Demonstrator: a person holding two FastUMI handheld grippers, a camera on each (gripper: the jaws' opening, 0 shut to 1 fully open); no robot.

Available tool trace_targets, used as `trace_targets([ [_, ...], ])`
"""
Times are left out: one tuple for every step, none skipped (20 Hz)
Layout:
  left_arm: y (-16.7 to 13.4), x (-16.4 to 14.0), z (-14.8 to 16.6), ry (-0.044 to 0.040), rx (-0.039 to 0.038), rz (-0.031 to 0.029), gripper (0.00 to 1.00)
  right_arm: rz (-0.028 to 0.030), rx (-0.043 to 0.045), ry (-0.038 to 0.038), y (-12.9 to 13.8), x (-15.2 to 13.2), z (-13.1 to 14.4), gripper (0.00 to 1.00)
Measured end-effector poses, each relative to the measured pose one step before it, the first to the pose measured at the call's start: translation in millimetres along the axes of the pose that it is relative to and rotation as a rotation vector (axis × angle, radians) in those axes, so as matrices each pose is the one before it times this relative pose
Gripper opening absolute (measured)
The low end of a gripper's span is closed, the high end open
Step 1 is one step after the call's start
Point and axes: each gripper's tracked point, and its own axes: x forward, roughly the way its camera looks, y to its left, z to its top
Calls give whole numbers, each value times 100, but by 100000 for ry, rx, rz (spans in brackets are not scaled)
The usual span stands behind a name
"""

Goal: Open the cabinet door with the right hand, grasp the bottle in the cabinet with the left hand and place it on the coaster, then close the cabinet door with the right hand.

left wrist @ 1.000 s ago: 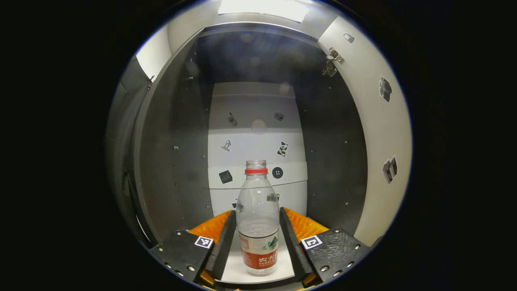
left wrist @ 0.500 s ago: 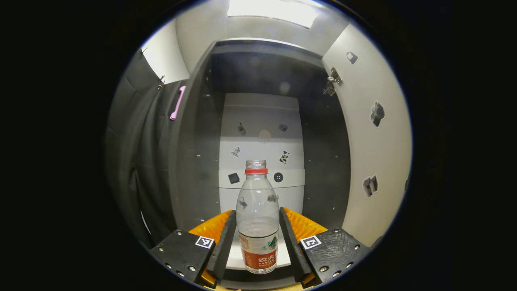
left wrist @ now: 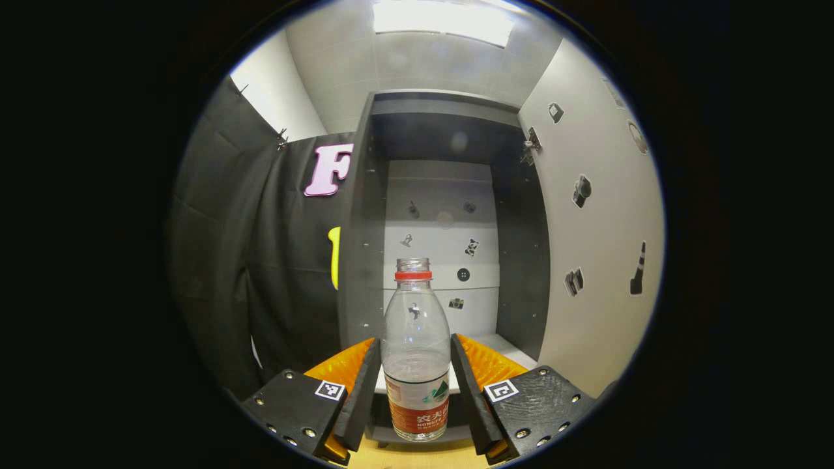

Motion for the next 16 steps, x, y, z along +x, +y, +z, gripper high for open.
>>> trace_targets([
  [326, -845, -334, 532, 478, 1602, 58, 1406, -256, 302, 169, 33, -266, 98],
  [281, -668, -315, 338, 251, 1211, 60, 790, -248, 588, 37, 8, -309, 98],
  [236, -742, -380, 569, 86, 765, 60, 315, -77, 711, 11, -31, -365, 98],
  [445, -813, -468, 693, -26, 978, 60, 171, -107, 555, 105, -70, -248, 98],
  [362, -495, -254, 446, -64, 505, 60, 297, -164, 305, 189, 39, -227, 98],
  [408, -382, -378, 540, -343, 681, 60, 146, -167, 243, 252, -18, -180, 98],
  [315, -493, -346, 340, -890, -177, 60, 97, -39, 257, 261, -14, -208, 98],
  [184, -512, -448, 178, -1274, -829, 60, -74, 269, 129, 373, -85, -85, 98],
  [232, -497, -539, -358, -1300, -938, 60, -83, 317, 478, 343, -36, -155, 98],
  [407, -643, -499, -433, -949, -598, 60, -189, -32, 349, 403, -129, -66, 98],
  [525, -614, -560, -196, -386, -371, 60, -1086, -263, -217, 264, -63, -16, 98],
  [736, -543, -811, 351, 137, 537, 60, -1063, -121, -220, 333, -207, -25, 98],
  [625, -434, -671, 186, 399, 424, 60, -1037, 297, 7, 360, -47, -71, 98],
  [440, -463, -758, 1097, 19, -490, 60, -835, 735, 143, 446, -237, -109, 98],
  [264, -478, -1064, 1166, -445, -673, 60, -709, 770, 372, 414, -228, -244, 98],
  [511, -587, -716, 703, -863, -795, 60, -957, 743, 501, 313, -261, -223, 98],
])
